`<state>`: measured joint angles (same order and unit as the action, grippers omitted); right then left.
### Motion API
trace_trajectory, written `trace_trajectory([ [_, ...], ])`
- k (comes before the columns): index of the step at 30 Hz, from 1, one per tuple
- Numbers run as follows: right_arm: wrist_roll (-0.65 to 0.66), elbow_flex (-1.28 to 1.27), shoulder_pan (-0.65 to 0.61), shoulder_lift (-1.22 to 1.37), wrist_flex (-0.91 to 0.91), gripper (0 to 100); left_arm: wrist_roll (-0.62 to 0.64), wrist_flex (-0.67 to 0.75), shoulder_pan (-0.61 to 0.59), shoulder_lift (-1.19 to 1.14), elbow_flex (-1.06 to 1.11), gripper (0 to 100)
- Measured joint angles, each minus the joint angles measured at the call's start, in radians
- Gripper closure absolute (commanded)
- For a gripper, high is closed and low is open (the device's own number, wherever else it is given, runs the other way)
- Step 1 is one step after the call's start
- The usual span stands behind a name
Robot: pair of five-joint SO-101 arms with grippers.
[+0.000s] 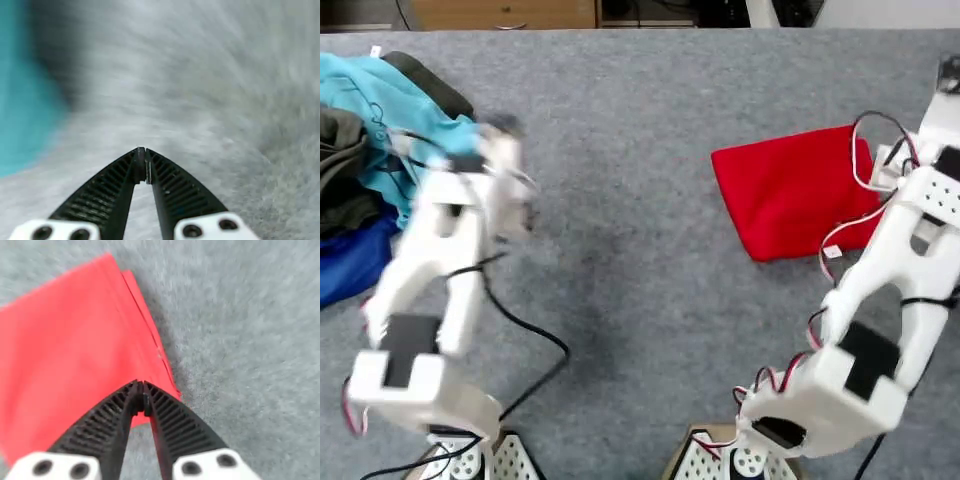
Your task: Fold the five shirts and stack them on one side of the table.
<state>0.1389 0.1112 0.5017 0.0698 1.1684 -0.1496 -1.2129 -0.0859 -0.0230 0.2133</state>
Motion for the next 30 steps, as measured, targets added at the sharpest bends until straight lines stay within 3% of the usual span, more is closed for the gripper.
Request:
trace_trajectory([
  [3, 0.0, 0.017, -0.069, -0.071, 0.1, 95.7, -0.003, -0.071, -0.144, 0.091, -0.169, 98],
  [6, 0.0, 0.017, -0.147, -0.106, 0.173, 86.2, -0.003, -0.063, -0.302, 0.109, -0.278, 97],
  [10, 0.0, 0.017, -0.244, -0.11, 0.201, 70.6, 0.005, 0.06, -0.506, 0.055, -0.315, 80],
  [12, 0.0, 0.002, -0.285, -0.112, 0.201, 64.8, 0.046, 0.126, -0.571, -0.023, -0.321, 76],
  [15, 0.0, -0.037, -0.33, -0.112, 0.201, 62.9, 0.081, 0.23, -0.611, -0.184, -0.345, 80],
  [19, 0.0, -0.11, -0.359, -0.112, 0.201, 72.8, -0.002, 0.269, -0.62, -0.43, -0.468, 96],
  [20, 0.0, -0.126, -0.359, -0.112, 0.209, 77.4, -0.018, 0.244, -0.62, -0.476, -0.517, 99],
  [24, 0.0, -0.137, -0.356, -0.112, 0.275, 97.7, -0.038, 0.026, -0.62, -0.522, -0.767, 98],
  [30, 0.0, -0.138, -0.339, -0.112, 0.295, 98.0, -0.041, -0.4, -0.589, -0.525, -1.244, 98],
])
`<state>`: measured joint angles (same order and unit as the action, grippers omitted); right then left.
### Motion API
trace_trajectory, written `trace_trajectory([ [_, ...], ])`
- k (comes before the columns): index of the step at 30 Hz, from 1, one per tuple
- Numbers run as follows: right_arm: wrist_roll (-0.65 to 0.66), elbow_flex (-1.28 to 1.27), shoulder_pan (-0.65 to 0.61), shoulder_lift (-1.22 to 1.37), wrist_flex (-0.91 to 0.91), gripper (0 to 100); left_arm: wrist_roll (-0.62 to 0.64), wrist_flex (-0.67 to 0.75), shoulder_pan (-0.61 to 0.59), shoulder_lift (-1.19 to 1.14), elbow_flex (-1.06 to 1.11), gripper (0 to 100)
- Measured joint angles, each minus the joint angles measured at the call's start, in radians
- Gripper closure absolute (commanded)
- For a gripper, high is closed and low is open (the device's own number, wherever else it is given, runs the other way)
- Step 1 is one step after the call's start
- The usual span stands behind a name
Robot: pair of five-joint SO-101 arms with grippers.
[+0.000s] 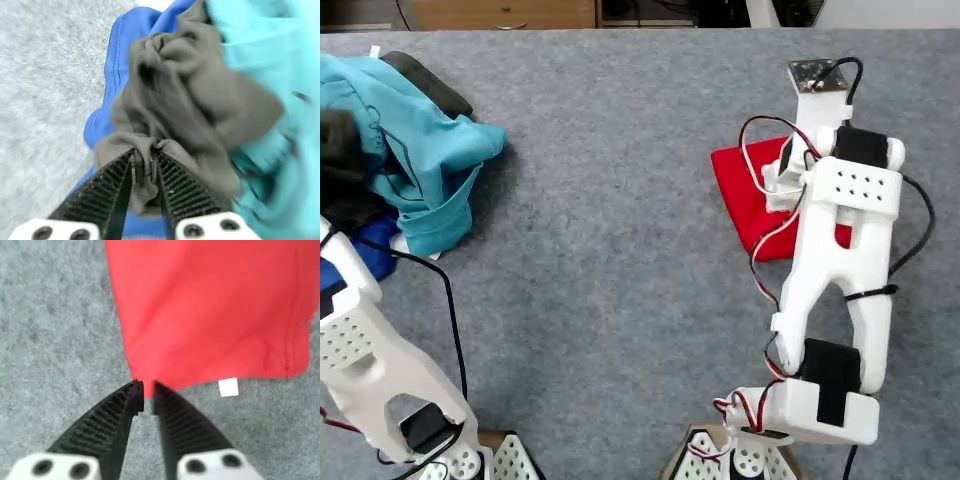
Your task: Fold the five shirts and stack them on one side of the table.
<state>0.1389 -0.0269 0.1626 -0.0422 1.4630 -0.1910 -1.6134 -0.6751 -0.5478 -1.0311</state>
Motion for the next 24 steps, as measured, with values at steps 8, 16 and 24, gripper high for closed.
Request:
trace_trajectory([
  [8, 0.002, -0.006, 0.0, 0.0, 0.0, 98.0, 0.035, -0.137, 0.049, 0.21, -0.066, 98],
  [16, 0.002, -0.006, 0.002, 0.0, -0.052, 97.7, 0.032, -0.137, 0.502, 0.921, 0.578, 98],
  [24, 0.002, -0.006, 0.002, 0.0, -0.06, 97.5, 0.054, 0.011, 1.171, 1.53, 1.428, 76],
])
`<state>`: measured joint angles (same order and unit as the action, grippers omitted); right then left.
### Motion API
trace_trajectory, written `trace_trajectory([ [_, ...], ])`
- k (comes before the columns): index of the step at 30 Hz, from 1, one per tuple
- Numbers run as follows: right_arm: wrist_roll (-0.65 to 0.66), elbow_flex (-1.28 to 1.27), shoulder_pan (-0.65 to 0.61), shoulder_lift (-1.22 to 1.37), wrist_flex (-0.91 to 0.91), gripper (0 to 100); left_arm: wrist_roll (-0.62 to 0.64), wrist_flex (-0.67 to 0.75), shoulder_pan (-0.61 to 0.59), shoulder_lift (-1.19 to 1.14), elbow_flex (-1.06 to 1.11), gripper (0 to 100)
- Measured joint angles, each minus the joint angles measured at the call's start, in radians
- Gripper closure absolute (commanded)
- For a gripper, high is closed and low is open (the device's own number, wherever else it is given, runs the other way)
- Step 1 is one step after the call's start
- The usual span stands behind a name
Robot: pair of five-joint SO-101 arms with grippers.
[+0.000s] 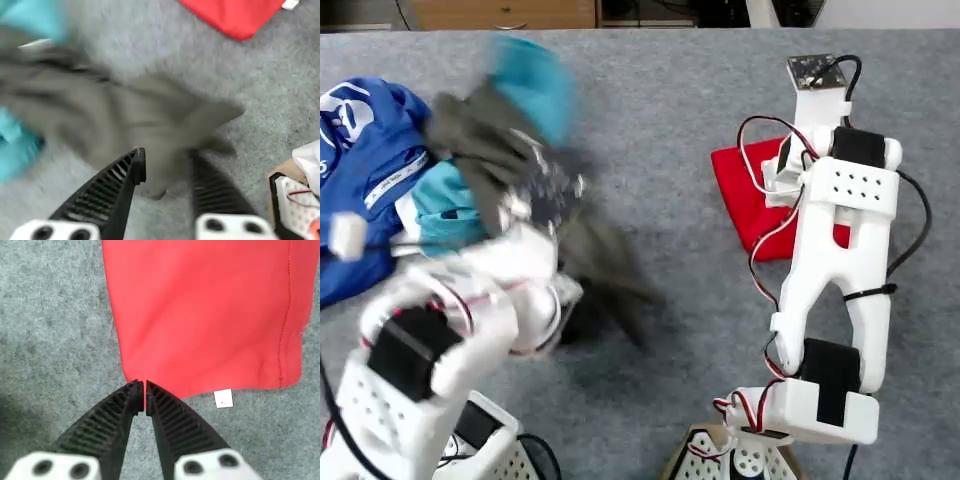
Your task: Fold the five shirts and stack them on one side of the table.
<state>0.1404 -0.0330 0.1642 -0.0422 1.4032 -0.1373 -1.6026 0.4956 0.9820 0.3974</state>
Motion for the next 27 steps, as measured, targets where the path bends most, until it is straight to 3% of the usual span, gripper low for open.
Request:
trace_trajectory([
  [4, 0.0, 0.0, 0.0, 0.0, 0.0, 97.5, 0.087, 0.072, -0.161, 0.038, 0.107, 76],
  [10, 0.0, -0.025, -0.087, 0.0, 0.0, 93.9, 0.1, 0.31, -0.555, -0.003, 0.167, 76],
  [15, 0.0, -0.11, -0.342, 0.0, 0.0, 66.0, 0.157, 0.657, -0.818, -0.19, 0.333, 76],
  [18, -0.014, -0.203, -0.534, 0.002, -0.021, 48.2, 0.166, 0.776, -0.873, -0.359, 0.4, 76],
  [20, -0.046, -0.264, -0.637, 0.018, -0.06, 43.8, 0.173, 0.824, -0.876, -0.476, 0.4, 76],
  [24, -0.046, -0.361, -0.79, 0.146, -0.14, 50.8, 0.19, 0.89, -0.884, -0.701, 0.371, 81],
  [27, -0.028, -0.361, -0.821, 0.272, -0.16, 68.3, 0.207, 0.89, -0.881, -0.844, 0.29, 90],
])
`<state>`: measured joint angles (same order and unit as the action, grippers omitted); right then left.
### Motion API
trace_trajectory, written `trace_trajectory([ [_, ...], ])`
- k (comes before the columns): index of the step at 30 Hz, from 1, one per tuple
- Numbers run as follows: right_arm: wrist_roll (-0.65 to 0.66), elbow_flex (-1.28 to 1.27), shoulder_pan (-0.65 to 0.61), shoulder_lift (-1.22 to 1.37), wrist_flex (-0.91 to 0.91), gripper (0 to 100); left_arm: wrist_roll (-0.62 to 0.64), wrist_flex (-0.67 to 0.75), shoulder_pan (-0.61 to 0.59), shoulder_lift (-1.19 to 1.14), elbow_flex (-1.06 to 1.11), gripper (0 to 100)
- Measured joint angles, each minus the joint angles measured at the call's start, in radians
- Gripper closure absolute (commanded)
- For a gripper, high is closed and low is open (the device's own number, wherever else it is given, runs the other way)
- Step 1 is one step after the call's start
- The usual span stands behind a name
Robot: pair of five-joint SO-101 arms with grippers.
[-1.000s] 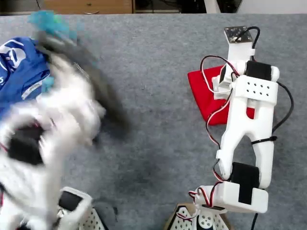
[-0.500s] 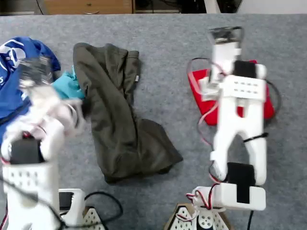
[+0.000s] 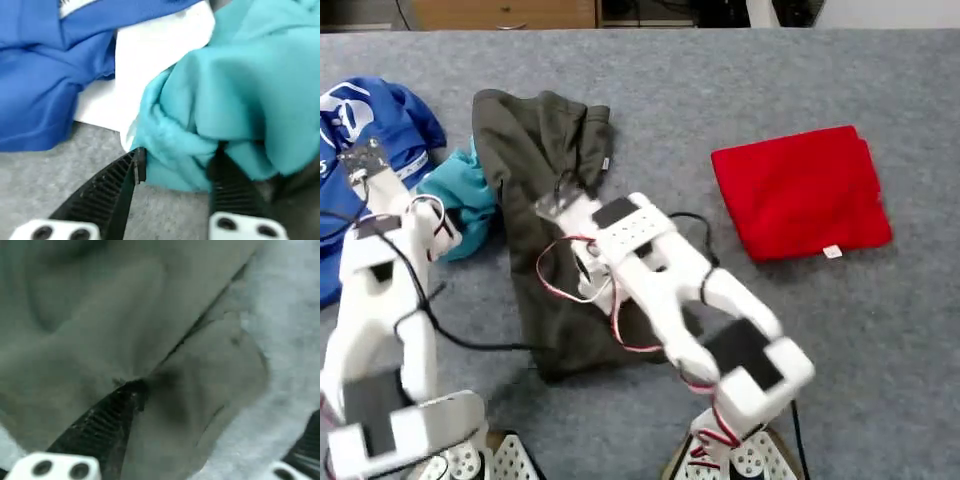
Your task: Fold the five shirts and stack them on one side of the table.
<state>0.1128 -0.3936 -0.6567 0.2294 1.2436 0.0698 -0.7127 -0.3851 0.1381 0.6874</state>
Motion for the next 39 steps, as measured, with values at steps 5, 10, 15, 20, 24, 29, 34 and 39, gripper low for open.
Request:
trace_trajectory([
  [5, 0.005, 0.127, 0.021, 0.143, 0.091, 99.3, 0.002, -0.133, 0.029, -0.163, -0.204, 98],
  [10, 0.003, 0.247, 0.064, 0.183, 0.278, 99.8, 0.002, -0.31, 0.035, -0.198, -0.43, 98],
  [15, 0.003, 0.351, 0.101, 0.129, 0.437, 99.6, 0.002, -0.531, -0.006, -0.184, -0.729, 98],
  [20, 0.026, 0.434, 0.186, -0.109, 0.502, 99.6, 0.002, -0.618, -0.146, -0.121, -1.073, 98],
  [24, 0.092, 0.442, 0.239, -0.244, 0.503, 99.6, 0.002, -0.6, -0.288, -0.104, -1.303, 98],
  [29, 0.112, 0.442, 0.267, -0.279, 0.503, 99.5, 0.002, -0.453, -0.428, -0.153, -1.343, 98],
  [34, 0.152, 0.384, 0.267, -0.287, 0.503, 99.4, 0.002, -0.385, -0.459, -0.288, -1.266, 92],
  [39, 0.229, 0.273, 0.267, -0.31, 0.517, 99.4, 0.005, -0.377, -0.459, -0.397, -1.214, 89],
])
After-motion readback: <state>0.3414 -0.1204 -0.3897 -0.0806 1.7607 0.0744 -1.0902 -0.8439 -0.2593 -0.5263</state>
